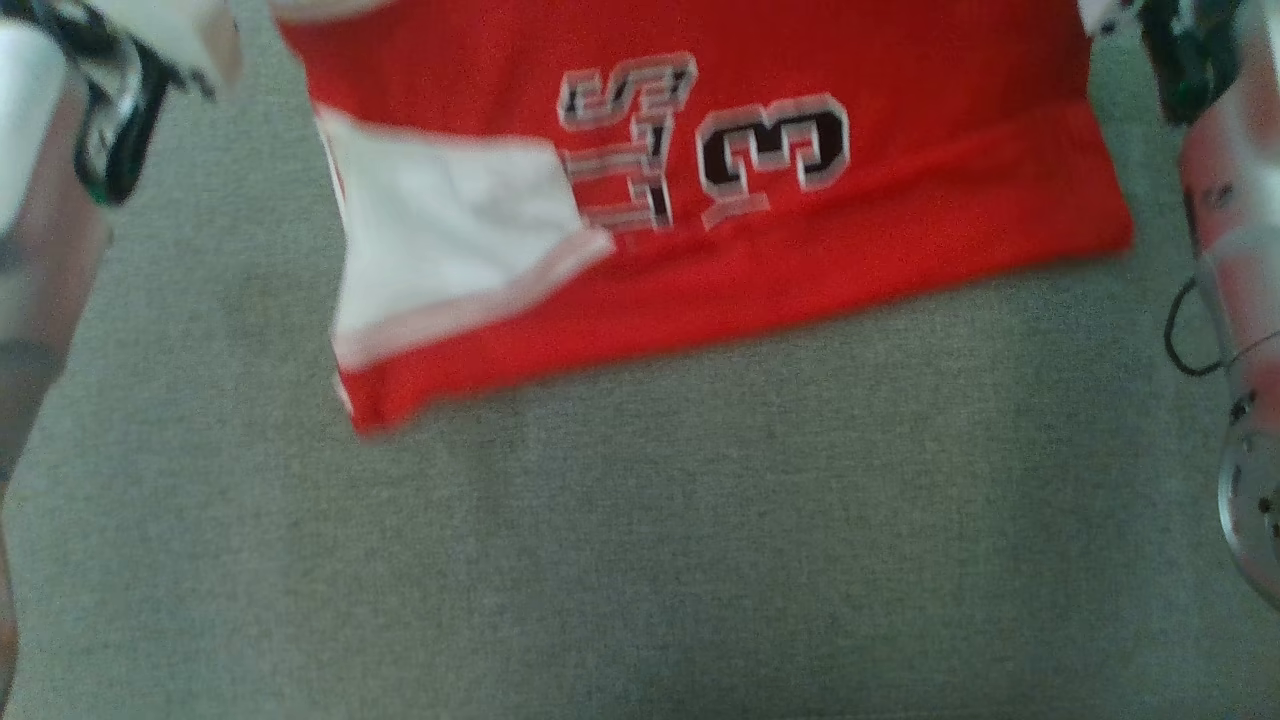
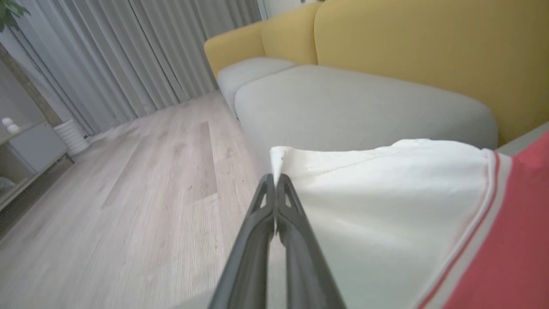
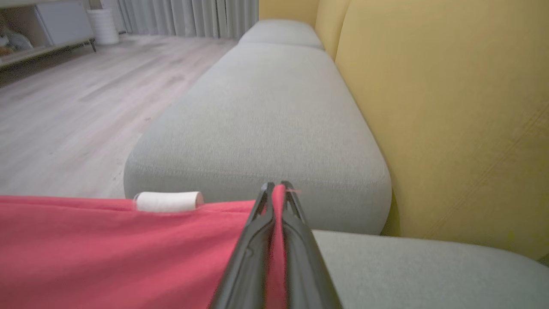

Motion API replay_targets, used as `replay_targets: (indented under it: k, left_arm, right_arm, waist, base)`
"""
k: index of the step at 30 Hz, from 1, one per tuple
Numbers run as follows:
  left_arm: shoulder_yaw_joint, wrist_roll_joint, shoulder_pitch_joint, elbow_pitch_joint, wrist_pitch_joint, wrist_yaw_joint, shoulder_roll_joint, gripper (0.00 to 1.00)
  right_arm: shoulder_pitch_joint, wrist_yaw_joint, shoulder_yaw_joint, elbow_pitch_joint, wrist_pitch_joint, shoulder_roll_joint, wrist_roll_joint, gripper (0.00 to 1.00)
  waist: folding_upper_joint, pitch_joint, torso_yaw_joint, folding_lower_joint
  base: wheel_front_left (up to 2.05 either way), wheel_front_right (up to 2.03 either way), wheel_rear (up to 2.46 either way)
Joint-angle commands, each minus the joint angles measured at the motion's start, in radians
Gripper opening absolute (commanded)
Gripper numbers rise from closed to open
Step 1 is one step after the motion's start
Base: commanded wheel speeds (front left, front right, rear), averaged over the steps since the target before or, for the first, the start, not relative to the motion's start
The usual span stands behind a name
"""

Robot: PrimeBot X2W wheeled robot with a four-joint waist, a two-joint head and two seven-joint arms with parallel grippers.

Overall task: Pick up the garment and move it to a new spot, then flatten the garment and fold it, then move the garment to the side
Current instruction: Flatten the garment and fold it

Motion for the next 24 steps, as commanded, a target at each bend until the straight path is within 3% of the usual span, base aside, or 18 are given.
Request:
replay_targets:
  k: [1,7,16,24]
  left_arm:
    - [0.048,0.018,-0.091,0.029,-0.051,0.009,0.016,0.0]
    - [0.034,0.031,-0.127,0.156,-0.141,-0.017,-0.049,0.0]
    - [0.035,0.002,-0.049,0.223,-0.196,-0.062,-0.086,0.0]
    - [-0.015,-0.035,0.128,0.167,-0.193,-0.099,-0.055,0.0]
  right_arm:
    - [-0.052,-0.002,0.018,-0.033,-0.048,0.016,0.024,0.0]
    - [-0.048,-0.002,0.067,0.008,-0.116,0.014,0.08,0.0]
    - [0.049,-0.002,0.156,0.051,-0.153,-0.036,0.184,0.0]
    - [0.206,-0.002,0.325,0.002,-0.098,-0.104,0.359,0.0]
  waist:
    - [0.0,0.01,-0.011,-0.0002]
    - [0.0,-0.005,-0.006,-0.0002]
    - [0.0,-0.063,0.037,-0.0002]
    - [0.0,-0.138,0.066,-0.0002]
  base:
    - [0.0,0.0,0.0]
    - [0.0,0.0,0.0]
    - [0.0,0.0,0.0]
    - [0.0,0.0,0.0]
